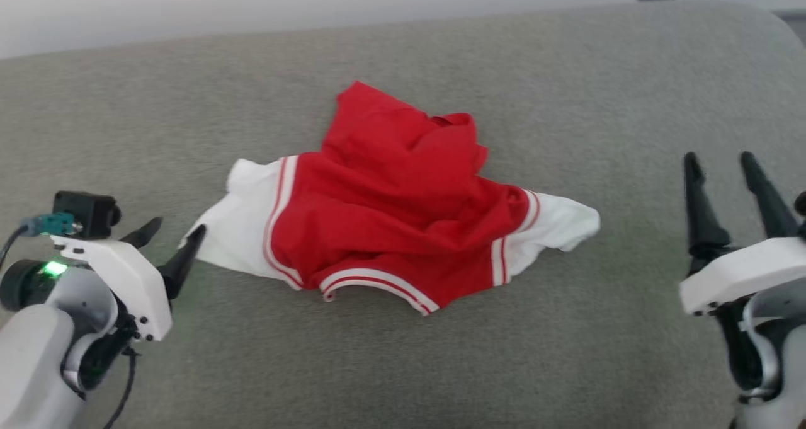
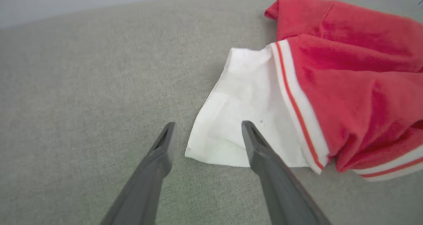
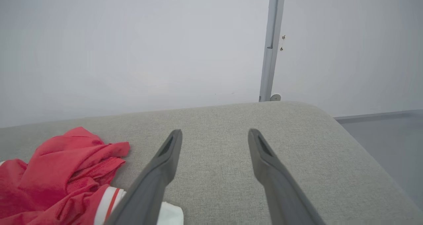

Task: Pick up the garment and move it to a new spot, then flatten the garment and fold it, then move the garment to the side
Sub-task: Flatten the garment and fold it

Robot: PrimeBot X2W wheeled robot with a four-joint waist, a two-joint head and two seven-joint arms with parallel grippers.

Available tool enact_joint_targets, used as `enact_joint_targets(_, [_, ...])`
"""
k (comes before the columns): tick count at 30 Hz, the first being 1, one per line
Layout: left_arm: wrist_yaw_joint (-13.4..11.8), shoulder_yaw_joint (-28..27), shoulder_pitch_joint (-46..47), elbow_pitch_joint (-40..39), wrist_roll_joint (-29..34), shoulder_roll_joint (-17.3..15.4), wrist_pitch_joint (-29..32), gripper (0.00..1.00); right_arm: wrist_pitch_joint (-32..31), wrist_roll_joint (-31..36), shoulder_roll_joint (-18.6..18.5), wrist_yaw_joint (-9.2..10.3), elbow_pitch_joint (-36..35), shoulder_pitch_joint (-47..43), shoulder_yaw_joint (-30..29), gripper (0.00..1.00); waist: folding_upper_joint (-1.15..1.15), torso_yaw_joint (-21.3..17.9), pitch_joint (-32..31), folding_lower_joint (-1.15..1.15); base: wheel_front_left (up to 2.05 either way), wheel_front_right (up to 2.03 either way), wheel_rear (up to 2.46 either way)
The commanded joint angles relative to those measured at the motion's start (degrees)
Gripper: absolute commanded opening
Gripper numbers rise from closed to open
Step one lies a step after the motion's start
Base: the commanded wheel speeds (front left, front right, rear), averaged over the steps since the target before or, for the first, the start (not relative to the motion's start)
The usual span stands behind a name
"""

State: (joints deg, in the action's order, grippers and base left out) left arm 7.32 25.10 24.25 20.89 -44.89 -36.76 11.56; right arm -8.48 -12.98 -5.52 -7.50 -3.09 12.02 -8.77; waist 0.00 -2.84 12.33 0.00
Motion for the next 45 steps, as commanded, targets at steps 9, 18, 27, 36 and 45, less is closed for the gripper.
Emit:
enact_joint_targets(9, [0.06,1.83,5.39,9.15,-2.43,-1.87,7.33,1.00,1.47,-2.03,1.81,0.03,-0.67,-3.04,3.20,1.00,0.00,-6.08,4.83,0.00,0.00,0.00,0.00])
enact_joint_targets(18, [-5.49,5.48,6.66,22.96,-2.64,0.85,20.66,1.00,-2.12,-3.73,1.72,0.02,-1.24,-3.29,6.41,1.00,0.00,-7.53,7.33,0.00,0.00,0.00,0.00])
enact_joint_targets(27, [-9.67,7.37,4.71,25.56,-6.65,5.68,34.40,1.00,-6.03,-4.73,0.28,0.02,-1.98,-3.20,7.50,1.00,0.00,-6.11,7.35,0.00,0.00,0.00,0.00])
enact_joint_targets(36, [-9.41,8.26,1.90,18.92,-11.03,8.97,47.51,0.00,-11.35,-4.76,-0.70,0.03,-2.29,-2.98,8.67,1.00,0.00,-4.35,6.41,0.00,0.00,0.00,0.00])
enact_joint_targets(45, [-9.50,9.00,3.00,15.12,-8.90,7.64,39.25,0.00,-23.48,-7.33,-3.19,0.03,2.31,2.55,11.58,1.00,0.00,-1.94,6.73,0.00,0.00,0.00,0.00])
